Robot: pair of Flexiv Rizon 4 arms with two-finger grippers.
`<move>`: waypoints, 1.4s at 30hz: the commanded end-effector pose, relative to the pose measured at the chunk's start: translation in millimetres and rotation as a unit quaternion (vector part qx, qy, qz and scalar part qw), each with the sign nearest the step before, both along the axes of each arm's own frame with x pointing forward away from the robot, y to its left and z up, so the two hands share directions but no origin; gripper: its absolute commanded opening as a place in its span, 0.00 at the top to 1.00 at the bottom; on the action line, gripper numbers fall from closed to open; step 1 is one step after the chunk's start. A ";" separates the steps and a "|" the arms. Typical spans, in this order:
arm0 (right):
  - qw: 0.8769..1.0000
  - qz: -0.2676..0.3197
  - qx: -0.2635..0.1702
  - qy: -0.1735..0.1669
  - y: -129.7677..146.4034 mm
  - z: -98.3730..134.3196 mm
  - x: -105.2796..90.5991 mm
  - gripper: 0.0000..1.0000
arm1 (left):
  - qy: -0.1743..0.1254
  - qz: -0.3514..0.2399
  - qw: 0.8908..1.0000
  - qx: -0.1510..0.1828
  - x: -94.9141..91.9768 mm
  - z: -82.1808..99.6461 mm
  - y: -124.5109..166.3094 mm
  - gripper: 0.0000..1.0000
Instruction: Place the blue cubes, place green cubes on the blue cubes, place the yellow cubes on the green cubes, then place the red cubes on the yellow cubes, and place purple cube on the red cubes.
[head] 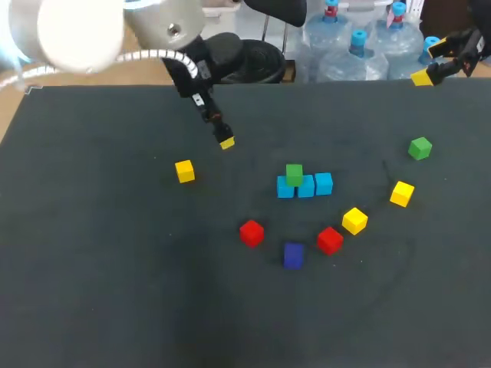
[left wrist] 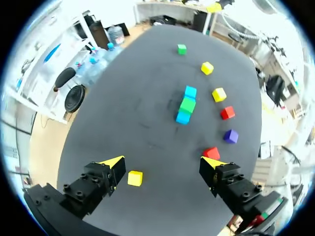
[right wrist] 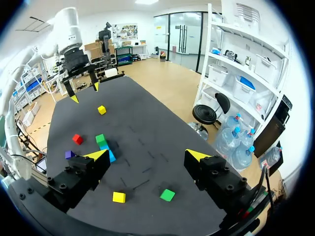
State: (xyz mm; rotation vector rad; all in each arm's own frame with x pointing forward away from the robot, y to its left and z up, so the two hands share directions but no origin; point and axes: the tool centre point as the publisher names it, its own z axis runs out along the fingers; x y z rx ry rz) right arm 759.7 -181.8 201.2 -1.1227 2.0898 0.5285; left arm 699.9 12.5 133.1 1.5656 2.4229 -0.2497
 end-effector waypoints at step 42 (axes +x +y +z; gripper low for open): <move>1.000 0.012 -0.009 -0.003 2.7 2.6 -1.3 0.00 | -0.152 0.083 0.921 -0.348 33.5 36.4 -14.5 0.00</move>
